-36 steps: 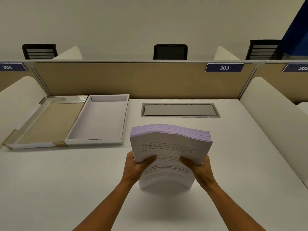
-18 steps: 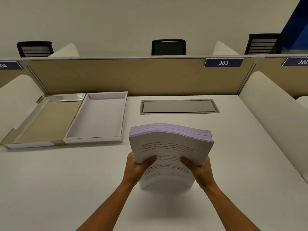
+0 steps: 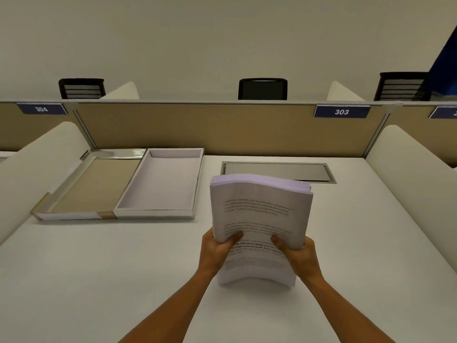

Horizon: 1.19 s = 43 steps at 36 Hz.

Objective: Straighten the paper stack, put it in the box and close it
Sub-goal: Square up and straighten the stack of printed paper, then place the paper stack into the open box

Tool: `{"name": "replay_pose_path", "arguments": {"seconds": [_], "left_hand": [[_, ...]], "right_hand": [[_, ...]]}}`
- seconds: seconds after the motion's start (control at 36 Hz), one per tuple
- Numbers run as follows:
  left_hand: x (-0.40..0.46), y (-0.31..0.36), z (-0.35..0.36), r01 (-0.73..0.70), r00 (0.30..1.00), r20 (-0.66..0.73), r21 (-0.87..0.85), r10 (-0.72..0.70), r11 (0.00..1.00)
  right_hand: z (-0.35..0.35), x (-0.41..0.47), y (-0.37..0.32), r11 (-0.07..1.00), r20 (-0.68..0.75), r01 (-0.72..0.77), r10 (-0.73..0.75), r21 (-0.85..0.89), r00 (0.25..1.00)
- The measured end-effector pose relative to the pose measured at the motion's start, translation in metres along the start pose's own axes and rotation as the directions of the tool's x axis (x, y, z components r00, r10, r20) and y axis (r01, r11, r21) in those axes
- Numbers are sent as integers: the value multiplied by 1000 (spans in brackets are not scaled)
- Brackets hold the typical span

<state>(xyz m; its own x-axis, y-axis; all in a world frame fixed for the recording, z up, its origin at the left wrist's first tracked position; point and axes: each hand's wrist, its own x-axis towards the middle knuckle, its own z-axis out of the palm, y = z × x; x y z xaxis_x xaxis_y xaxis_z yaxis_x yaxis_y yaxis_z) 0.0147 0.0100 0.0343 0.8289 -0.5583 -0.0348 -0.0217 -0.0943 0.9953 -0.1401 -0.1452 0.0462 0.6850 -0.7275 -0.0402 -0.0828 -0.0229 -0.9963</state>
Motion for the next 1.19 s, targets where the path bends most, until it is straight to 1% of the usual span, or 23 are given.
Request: {"name": "replay_pose_path", "arguments": {"seconds": [0.11, 0.25, 0.42, 0.53, 0.67, 0.75, 0.92, 1.06, 1.19], "left_hand": [[5, 4, -5, 38, 999, 27, 26, -39, 999], [10, 7, -18, 96, 995, 16, 53, -97, 994], [21, 18, -38, 147, 989, -30, 52, -145, 988], [33, 22, -58, 188, 981, -60, 64, -185, 980], [52, 21, -89, 304, 952, -38, 8, -304, 953], [59, 25, -105, 347, 937, -38, -26, -348, 937], [78, 35, -135, 386, 923, -42, 82, -383, 919], [103, 45, -165, 372, 928, -81, 166, -363, 913], [140, 52, -201, 381, 925, -91, 221, -370, 898]], "right_hand": [[0, 7, -4, 998, 30, -36, 37, -43, 999], [12, 15, -11, 992, 40, -97, 100, -76, 994], [37, 27, -16, 986, 67, -148, 153, -76, 986], [57, 38, -19, 973, 91, -212, 220, -89, 971], [84, 49, -20, 949, 109, -297, 308, -111, 945], [101, 53, -21, 940, 121, -325, 336, -103, 934], [136, 71, -28, 930, 156, -356, 366, -89, 917], [169, 94, -36, 914, 200, -404, 402, -30, 894], [210, 117, -52, 897, 208, -442, 429, 18, 879]]}}
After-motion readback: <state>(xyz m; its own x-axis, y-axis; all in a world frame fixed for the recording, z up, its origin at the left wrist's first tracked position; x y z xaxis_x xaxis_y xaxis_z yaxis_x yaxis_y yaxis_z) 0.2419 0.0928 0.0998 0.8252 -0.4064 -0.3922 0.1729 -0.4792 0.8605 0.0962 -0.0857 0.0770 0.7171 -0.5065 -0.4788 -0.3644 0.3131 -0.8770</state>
